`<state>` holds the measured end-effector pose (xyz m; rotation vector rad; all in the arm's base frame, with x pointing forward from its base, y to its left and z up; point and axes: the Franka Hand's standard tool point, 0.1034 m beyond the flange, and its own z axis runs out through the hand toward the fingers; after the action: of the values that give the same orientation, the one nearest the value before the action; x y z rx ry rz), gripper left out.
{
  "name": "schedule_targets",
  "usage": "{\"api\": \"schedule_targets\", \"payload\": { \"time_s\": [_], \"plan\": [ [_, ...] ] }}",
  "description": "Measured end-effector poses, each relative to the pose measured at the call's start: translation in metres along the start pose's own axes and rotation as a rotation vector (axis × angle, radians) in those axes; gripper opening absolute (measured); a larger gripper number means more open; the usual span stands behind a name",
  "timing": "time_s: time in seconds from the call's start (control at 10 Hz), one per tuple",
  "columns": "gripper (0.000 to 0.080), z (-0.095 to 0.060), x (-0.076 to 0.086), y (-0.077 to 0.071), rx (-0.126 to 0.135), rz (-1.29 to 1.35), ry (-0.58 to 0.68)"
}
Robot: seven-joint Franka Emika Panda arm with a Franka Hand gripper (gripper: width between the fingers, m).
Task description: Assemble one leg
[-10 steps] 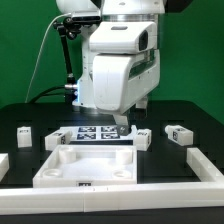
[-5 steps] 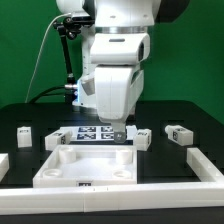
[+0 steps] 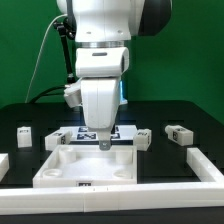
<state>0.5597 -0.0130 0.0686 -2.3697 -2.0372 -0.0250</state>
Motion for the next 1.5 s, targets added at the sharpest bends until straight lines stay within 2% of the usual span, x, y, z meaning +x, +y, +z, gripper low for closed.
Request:
{"api": "schedule_targets", "payload": {
  "time_s": [0.2,0.3,0.5,0.6,0.8,1.2,1.4,1.5],
  "plan": [
    [0.065,0.001,-0.002,0.0,-0.001,0.003,0.0],
    [0.065,0.003,-0.005,-0.008,-0.006,0.005,0.001],
    [0.065,0.017,-0.016,-0.039,-0.011,0.01,0.004],
    [0.065,0.025,-0.018,-0.053,-0.003,0.014,0.004],
    [0.065,0.039,-0.017,-0.067,0.017,0.019,0.007],
    [0.065,0.058,-0.017,-0.076,0.038,0.022,0.01],
    [0.065,0.059,-0.018,-0.076,0.04,0.023,0.01],
    [0.0525,0.059,-0.018,-0.076,0.04,0.023,0.009]
  ]
}}
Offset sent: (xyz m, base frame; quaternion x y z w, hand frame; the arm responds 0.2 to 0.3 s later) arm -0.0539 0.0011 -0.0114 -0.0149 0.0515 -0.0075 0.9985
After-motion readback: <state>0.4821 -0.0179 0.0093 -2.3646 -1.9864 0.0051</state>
